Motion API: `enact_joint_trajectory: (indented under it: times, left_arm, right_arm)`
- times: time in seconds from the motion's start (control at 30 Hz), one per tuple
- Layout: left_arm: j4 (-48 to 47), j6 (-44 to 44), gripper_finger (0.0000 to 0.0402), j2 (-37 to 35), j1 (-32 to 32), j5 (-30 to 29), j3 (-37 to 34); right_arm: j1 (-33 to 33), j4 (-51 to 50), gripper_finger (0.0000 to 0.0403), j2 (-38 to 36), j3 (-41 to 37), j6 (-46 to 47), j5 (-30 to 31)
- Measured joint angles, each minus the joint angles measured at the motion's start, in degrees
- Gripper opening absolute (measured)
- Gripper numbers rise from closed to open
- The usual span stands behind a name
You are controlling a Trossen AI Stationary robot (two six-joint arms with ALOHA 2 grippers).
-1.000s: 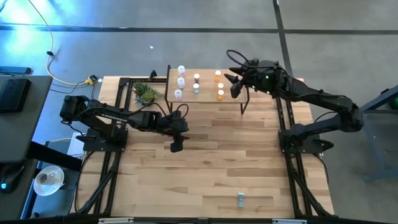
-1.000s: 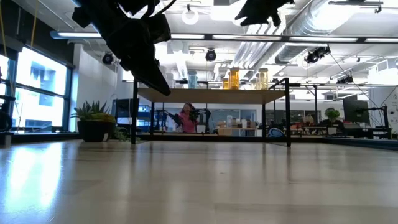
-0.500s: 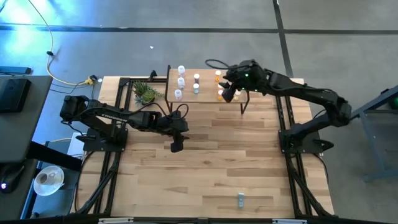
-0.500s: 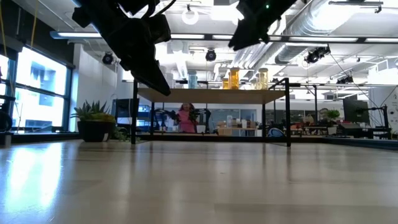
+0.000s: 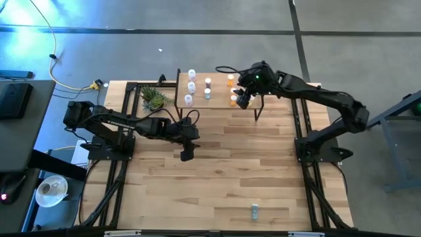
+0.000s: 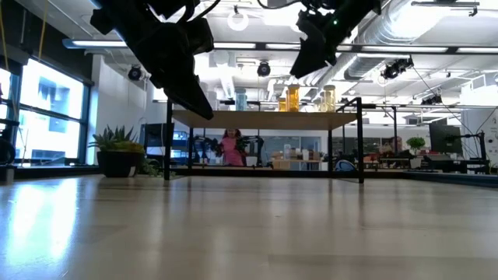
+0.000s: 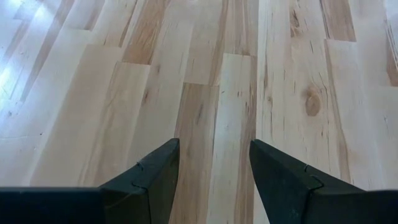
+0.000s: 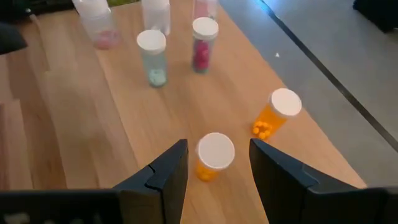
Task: Pick and place medicine bottles onto shelf by color
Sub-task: Adjust the orange pill bottle on the shelf
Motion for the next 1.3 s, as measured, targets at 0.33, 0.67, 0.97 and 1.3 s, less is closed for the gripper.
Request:
enact_joint_trajectory:
  times: [0.33,0.67,0.97,1.3]
  left_arm:
    - [0.0,0.1,0.0186,0.0,0.0,0.0,0.0]
    - [0.0,0.1,0.0186,0.0,0.0,0.0,0.0]
    - [0.0,0.1,0.0186,0.0,0.0,0.0,0.0]
    - [-0.1,0.1,0.0186,0.0,0.0,0.0,0.0]
  right_arm:
    - [-2.2,0.0,0.0162,0.7,0.0,-1.6,-5.1]
    - [-3.1,-0.8,0.0162,2.8,-0.1,-1.6,-5.3]
    - [-3.5,-1.5,0.0162,2.9,-0.1,-1.6,-5.1]
    - [-3.8,-1.2,0.0162,4.9,-0.1,-1.6,-4.5]
